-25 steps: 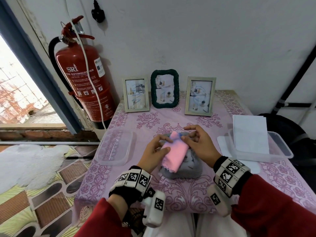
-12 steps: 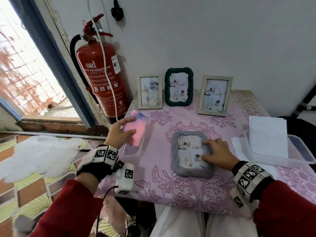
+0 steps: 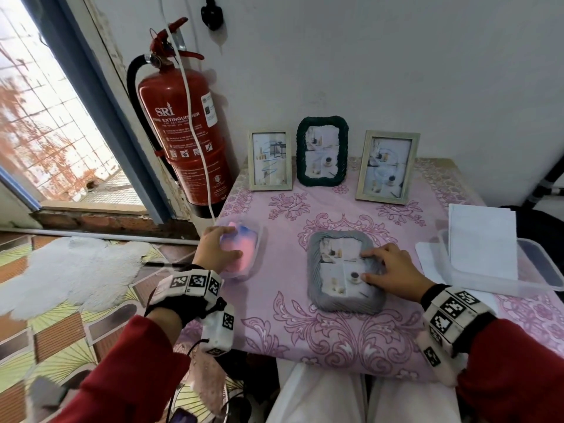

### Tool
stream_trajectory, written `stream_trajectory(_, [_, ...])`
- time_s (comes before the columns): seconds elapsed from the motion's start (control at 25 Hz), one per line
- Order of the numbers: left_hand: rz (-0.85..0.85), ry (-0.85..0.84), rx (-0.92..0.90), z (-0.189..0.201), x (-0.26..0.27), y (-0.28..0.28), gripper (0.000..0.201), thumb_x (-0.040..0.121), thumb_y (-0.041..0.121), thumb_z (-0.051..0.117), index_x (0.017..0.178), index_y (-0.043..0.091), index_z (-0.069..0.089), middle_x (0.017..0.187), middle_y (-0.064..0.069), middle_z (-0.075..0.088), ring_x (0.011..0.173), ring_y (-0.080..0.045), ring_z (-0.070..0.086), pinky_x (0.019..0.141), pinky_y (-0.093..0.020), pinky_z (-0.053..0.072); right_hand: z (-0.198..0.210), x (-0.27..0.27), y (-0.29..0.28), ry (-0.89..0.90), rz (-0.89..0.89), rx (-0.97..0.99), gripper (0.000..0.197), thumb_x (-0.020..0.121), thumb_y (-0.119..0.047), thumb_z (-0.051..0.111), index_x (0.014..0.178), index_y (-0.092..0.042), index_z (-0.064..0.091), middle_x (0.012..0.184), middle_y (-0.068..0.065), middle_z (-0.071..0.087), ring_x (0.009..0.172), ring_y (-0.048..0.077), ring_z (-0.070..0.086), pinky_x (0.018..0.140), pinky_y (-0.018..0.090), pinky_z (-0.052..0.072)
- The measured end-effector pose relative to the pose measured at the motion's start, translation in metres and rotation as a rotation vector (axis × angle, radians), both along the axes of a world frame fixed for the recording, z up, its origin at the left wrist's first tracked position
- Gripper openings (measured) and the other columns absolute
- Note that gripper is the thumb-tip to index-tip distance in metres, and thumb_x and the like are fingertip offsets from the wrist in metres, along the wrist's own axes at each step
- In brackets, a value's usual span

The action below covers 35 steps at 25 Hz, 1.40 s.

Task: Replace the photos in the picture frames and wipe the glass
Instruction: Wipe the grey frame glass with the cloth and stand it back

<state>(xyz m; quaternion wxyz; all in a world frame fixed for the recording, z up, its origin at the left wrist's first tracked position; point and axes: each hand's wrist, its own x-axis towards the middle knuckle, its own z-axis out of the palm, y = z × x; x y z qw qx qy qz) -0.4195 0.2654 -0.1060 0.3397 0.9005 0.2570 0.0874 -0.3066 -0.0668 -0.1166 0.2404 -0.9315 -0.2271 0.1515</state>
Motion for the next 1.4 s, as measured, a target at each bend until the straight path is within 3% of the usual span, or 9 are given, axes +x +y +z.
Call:
stream_trajectory(0.12, [-0.049, -0.086, 0.063, -0.003, 0.005, -0.004, 0.05, 0.077, 0.009, 0.071, 0.125, 0.012, 0.056, 0.139, -0.008, 0.046, 0.131, -0.024, 0.04, 0.11, -0.032, 0.027, -0.001, 0.0, -0.002, -0.003, 0.008, -0.002, 0.05, 0.083, -0.028, 0.067, 0.13, -0.02, 0.05, 0.122, 0.012, 0.039, 0.118, 0.031, 0.035, 0.104, 0.03, 0.025])
stream_trajectory(0.36, [-0.099, 0.086, 0.029, -0.013, 0.008, -0.006, 0.05, 0.081, 0.016, 0.067, 0.129, 0.012, 0.054, 0.126, -0.008, 0.059, 0.115, -0.021, 0.054, 0.101, -0.024, 0.036, -0.002, 0.0, -0.002, 0.003, 0.013, 0.008, 0.051, 0.083, -0.028, 0.067, 0.13, -0.021, 0.05, 0.123, 0.011, 0.04, 0.118, 0.03, 0.035, 0.102, 0.028, 0.023])
stream_trajectory(0.52, [-0.089, -0.111, -0.005, 0.004, 0.011, -0.015, 0.046, 0.086, 0.014, 0.062, 0.13, 0.014, 0.052, 0.132, -0.006, 0.055, 0.123, -0.019, 0.051, 0.108, -0.035, 0.037, -0.001, 0.001, -0.002, 0.013, 0.002, 0.002, 0.051, 0.082, -0.029, 0.068, 0.129, -0.021, 0.051, 0.122, 0.011, 0.04, 0.117, 0.03, 0.036, 0.103, 0.029, 0.023])
stream_trajectory(0.76, [-0.138, -0.348, -0.195, 0.029, 0.036, -0.07, 0.039, 0.085, 0.007, 0.062, 0.124, 0.01, 0.054, 0.116, -0.003, 0.058, 0.103, -0.015, 0.055, 0.09, -0.026, 0.044, 0.0, -0.002, -0.002, 0.009, -0.017, 0.067, 0.05, 0.079, -0.023, 0.072, 0.125, -0.02, 0.054, 0.119, 0.012, 0.045, 0.114, 0.029, 0.041, 0.102, 0.031, 0.028])
stream_trajectory(0.84, [-0.149, -0.298, -0.317, 0.025, 0.045, -0.09, 0.037, 0.084, 0.007, 0.063, 0.12, 0.008, 0.056, 0.107, -0.005, 0.058, 0.095, -0.016, 0.055, 0.085, -0.026, 0.045, 0.0, -0.003, -0.003, -0.009, -0.051, 0.15, 0.052, 0.077, -0.016, 0.074, 0.125, -0.015, 0.054, 0.115, 0.014, 0.048, 0.105, 0.025, 0.048, 0.089, 0.021, 0.039])
stream_trajectory(0.92, [-0.136, -0.15, -0.444, 0.013, 0.053, -0.108, 0.037, 0.084, 0.01, 0.065, 0.12, 0.008, 0.055, 0.107, -0.011, 0.059, 0.093, -0.019, 0.055, 0.086, -0.034, 0.047, 0.001, -0.003, -0.003, 0.004, -0.11, 0.206, 0.057, 0.075, -0.011, 0.075, 0.126, -0.008, 0.051, 0.106, 0.01, 0.048, 0.09, 0.019, 0.048, 0.064, 0.006, 0.038])
stream_trajectory(1.0, [-0.09, 0.01, -0.496, -0.004, 0.056, -0.121, 0.041, 0.083, 0.013, 0.064, 0.122, 0.008, 0.053, 0.114, -0.017, 0.059, 0.097, -0.025, 0.057, 0.092, -0.039, 0.047, 0.001, -0.002, -0.003, 0.035, -0.163, 0.225, 0.058, 0.075, -0.011, 0.074, 0.126, -0.005, 0.048, 0.098, 0.005, 0.047, 0.084, 0.016, 0.047, 0.056, 0.007, 0.033])
stream_trajectory(1.2, [0.01, 0.037, -0.51, -0.025, 0.055, -0.134, 0.051, 0.079, 0.009, 0.068, 0.125, 0.002, 0.047, 0.106, -0.02, 0.054, 0.099, -0.031, 0.057, 0.093, -0.048, 0.049, 0.003, -0.004, -0.006, 0.104, -0.178, 0.248, 0.061, 0.073, -0.01, 0.076, 0.126, -0.009, 0.048, 0.093, 0.007, 0.052, 0.085, 0.019, 0.052, 0.073, 0.023, 0.04])
stream_trajectory(1.4, [0.008, 0.021, -0.571, -0.02, 0.053, -0.136, 0.064, 0.074, 0.013, 0.076, 0.128, -0.003, 0.046, 0.122, -0.021, 0.058, 0.112, -0.032, 0.057, 0.1, -0.042, 0.046, 0.003, -0.013, -0.012, 0.161, -0.227, 0.41, 0.059, 0.072, -0.007, 0.075, 0.125, -0.015, 0.05, 0.096, 0.011, 0.055, 0.089, 0.023, 0.056, 0.083, 0.03, 0.047])
